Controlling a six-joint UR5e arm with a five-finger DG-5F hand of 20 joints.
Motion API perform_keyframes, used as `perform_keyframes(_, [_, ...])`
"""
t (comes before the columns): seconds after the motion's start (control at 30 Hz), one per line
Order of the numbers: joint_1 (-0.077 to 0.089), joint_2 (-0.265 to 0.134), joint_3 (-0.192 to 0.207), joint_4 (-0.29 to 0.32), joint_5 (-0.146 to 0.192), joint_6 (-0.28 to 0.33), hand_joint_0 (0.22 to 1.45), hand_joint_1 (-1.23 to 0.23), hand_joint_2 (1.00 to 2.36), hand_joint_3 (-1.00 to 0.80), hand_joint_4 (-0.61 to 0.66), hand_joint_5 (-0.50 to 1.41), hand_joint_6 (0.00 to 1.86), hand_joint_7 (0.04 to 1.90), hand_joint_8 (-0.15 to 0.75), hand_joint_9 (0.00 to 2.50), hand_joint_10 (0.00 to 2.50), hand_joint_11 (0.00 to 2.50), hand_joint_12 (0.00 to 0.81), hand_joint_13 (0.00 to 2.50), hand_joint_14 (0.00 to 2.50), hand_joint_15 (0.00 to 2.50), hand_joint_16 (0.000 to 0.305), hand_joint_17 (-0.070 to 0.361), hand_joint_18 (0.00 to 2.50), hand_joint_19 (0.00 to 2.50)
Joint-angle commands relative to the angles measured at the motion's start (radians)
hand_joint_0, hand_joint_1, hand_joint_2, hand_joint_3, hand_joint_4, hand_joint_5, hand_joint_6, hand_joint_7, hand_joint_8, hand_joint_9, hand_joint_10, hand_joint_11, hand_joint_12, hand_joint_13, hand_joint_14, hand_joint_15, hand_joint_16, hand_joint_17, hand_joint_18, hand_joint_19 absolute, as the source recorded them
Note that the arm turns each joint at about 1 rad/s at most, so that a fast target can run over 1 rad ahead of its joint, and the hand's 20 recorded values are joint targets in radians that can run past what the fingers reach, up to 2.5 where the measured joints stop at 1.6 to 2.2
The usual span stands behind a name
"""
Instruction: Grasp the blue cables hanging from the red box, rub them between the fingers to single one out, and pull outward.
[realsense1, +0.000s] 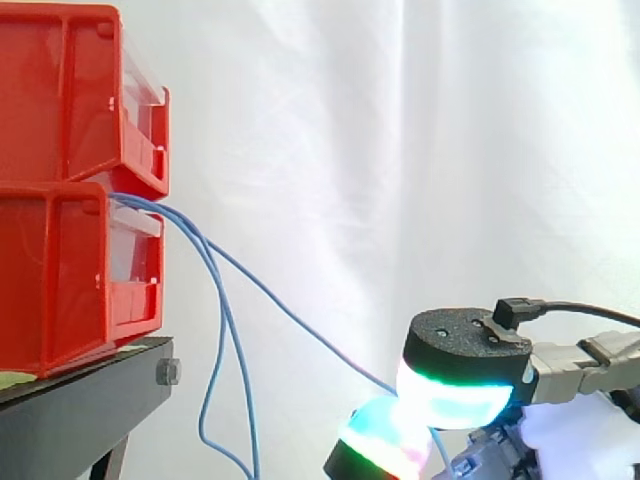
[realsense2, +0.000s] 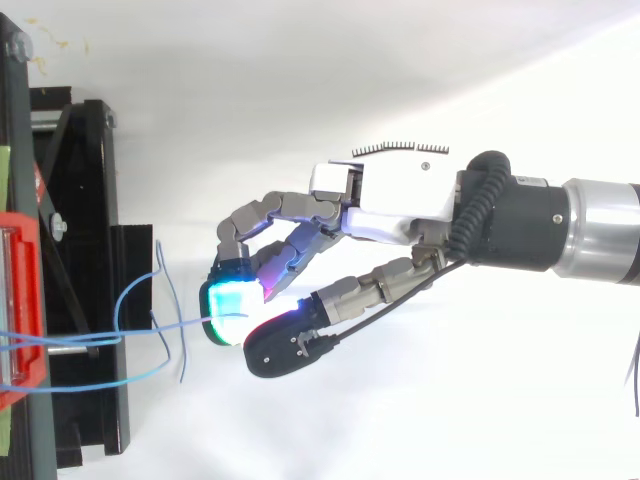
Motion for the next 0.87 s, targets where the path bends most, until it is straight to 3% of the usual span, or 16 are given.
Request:
perform_keyframes(0.0, [0.000,0.000,0.000,0.000,0.000,0.000,0.57,-0.75,1.00,-0.05,0.01,-0.02,0.75,1.17,0.253,0.91,0.00,0.04,0.298,0.58,0.00,0.01,0.049,0.110,0.73,0.30])
perform_keyframes(0.83, [0.000,0.000,0.000,0.000,0.000,0.000,0.57,-0.74,1.01,-0.05,0.02,-0.02,0.75,1.17,0.247,0.90,0.00,0.03,0.289,0.57,0.00,0.01,0.048,0.108,0.72,0.31])
